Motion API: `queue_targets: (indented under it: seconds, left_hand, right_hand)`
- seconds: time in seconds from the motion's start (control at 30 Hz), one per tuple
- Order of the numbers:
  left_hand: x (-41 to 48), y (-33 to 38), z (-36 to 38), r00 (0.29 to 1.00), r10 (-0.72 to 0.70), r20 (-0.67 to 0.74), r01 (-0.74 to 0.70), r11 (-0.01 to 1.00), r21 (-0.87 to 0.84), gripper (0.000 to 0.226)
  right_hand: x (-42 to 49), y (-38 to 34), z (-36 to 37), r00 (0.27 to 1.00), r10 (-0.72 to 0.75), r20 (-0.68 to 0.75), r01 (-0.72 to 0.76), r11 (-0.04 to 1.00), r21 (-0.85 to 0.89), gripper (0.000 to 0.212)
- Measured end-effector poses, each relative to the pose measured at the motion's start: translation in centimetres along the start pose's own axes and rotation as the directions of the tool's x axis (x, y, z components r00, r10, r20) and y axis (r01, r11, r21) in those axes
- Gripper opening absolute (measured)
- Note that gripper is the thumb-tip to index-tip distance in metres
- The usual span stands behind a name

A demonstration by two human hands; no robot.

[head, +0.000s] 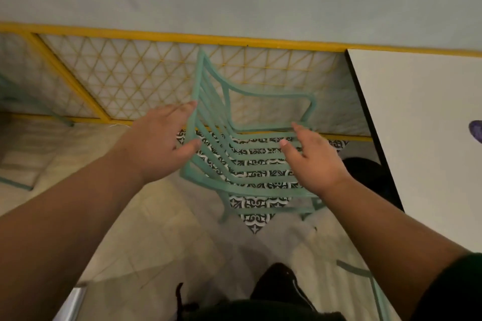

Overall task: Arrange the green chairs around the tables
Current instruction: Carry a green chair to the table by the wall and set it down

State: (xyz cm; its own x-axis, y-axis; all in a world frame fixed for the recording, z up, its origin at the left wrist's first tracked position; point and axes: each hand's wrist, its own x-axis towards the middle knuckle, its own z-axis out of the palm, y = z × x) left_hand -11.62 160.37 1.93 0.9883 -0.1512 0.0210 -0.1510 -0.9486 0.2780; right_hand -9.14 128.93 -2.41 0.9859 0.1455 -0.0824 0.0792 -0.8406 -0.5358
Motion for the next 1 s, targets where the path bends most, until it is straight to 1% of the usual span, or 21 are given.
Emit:
queue_targets:
  seconds: [0.07, 0.17, 0.37, 0.5, 0.6, 0.77, 0.87, 1.0]
  left_hand:
    - [1.2, -0.1, -0.8, 0.999, 0.033, 0.019, -0.034, 0.998, 0.061, 0.077]
    - [2.9, -0.3, -1.4, 0.999, 0.043, 0.024, -0.045, 0.992, 0.117, 0.074]
    - [7.4, -0.7, -1.2, 0.997, 0.039, 0.070, -0.047, 0.992, 0.118, 0.075]
    - [10.2, -1.0, -1.9, 0.993, 0.071, 0.089, -0.083, 0.987, 0.138, 0.074]
    - [12.3, -1.6, -2.4, 0.988, 0.100, 0.120, -0.118, 0.981, 0.155, 0.074]
    - [16.8, -4.2, -3.1, 0.972, 0.193, 0.134, -0.211, 0.968, 0.136, 0.087]
    - [19.5, -6.5, -3.3, 0.951, 0.265, 0.156, -0.284, 0.953, 0.109, 0.086]
    - [23.0, -9.6, -4.1, 0.912, 0.356, 0.206, -0.384, 0.916, 0.116, 0.077]
  right_hand:
    - [0.8, -0.3, -0.9, 1.000, -0.003, -0.022, 0.003, 1.000, 0.023, 0.068]
    - [2.2, 0.3, -2.0, 1.000, 0.002, -0.004, -0.001, 0.999, 0.041, 0.070]
    - [6.4, 2.2, -3.6, 0.998, 0.027, 0.049, -0.026, 0.999, -0.018, 0.070]
    - [8.4, 2.3, -4.3, 0.997, 0.051, 0.054, -0.051, 0.999, 0.005, 0.069]
    - [9.7, 1.8, -4.3, 0.996, 0.079, 0.037, -0.080, 0.997, 0.019, 0.069]
    - [11.3, 0.1, -3.5, 0.986, 0.166, -0.018, -0.165, 0.984, 0.069, 0.069]
    - [12.0, -2.0, -2.6, 0.970, 0.229, -0.085, -0.222, 0.972, 0.076, 0.067]
    - [12.5, -5.3, -0.9, 0.938, 0.315, -0.146, -0.303, 0.948, 0.099, 0.067]
